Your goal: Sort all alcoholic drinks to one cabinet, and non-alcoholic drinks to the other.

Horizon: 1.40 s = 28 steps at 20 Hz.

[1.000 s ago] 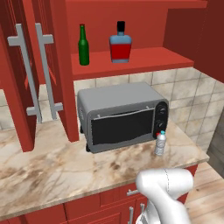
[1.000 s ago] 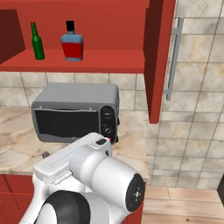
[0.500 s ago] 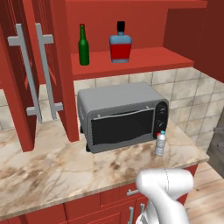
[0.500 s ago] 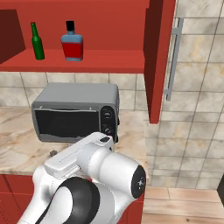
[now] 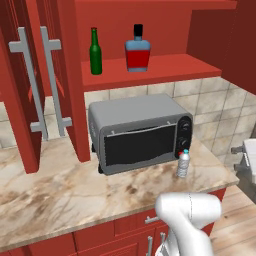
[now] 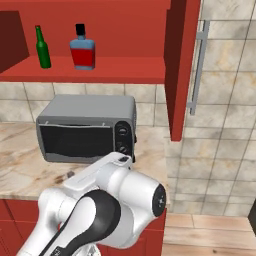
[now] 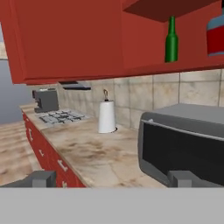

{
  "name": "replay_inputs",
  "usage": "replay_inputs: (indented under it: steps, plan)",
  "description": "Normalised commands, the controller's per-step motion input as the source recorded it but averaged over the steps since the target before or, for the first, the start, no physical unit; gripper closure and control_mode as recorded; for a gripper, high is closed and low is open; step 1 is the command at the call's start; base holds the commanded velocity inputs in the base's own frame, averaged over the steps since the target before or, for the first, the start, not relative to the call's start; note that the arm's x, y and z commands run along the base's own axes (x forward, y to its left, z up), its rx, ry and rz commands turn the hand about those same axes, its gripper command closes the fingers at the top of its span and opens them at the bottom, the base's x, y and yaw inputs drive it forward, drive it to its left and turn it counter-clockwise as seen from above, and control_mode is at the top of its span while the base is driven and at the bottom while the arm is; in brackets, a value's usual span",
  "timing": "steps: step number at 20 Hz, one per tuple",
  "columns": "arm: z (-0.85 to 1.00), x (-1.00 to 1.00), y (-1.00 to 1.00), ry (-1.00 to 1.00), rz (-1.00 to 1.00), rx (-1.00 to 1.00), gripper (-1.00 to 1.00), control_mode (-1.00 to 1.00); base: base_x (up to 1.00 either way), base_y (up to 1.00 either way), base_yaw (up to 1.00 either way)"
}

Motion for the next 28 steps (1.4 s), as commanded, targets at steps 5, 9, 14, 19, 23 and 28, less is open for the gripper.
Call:
replay_inputs:
  steps: [5, 9, 14, 19, 23, 28]
  plan:
    - [-0.47, 0.35, 0.00, -0.05, 0.00, 0.00, -1.00, -1.00, 0.00, 0.00, 0.00]
    - [-0.49, 0.38, 0.00, -0.02, -0.01, 0.00, -1.00, -1.00, 0.00, 0.00, 0.00]
    - [-0.47, 0.36, 0.00, -0.01, -0.01, 0.00, -1.00, -1.00, 0.00, 0.00, 0.00]
    - [-0.33, 0.30, -0.10, -0.02, -0.02, 0.00, -1.00, -1.00, 0.00, 0.00, 0.00]
    - [-0.20, 0.27, -0.13, -0.03, -0.02, 0.00, -1.00, -1.00, 0.00, 0.00, 0.00]
    - [-0.13, 0.28, -0.05, -0.01, -0.02, 0.00, -1.00, -1.00, 0.00, 0.00, 0.00]
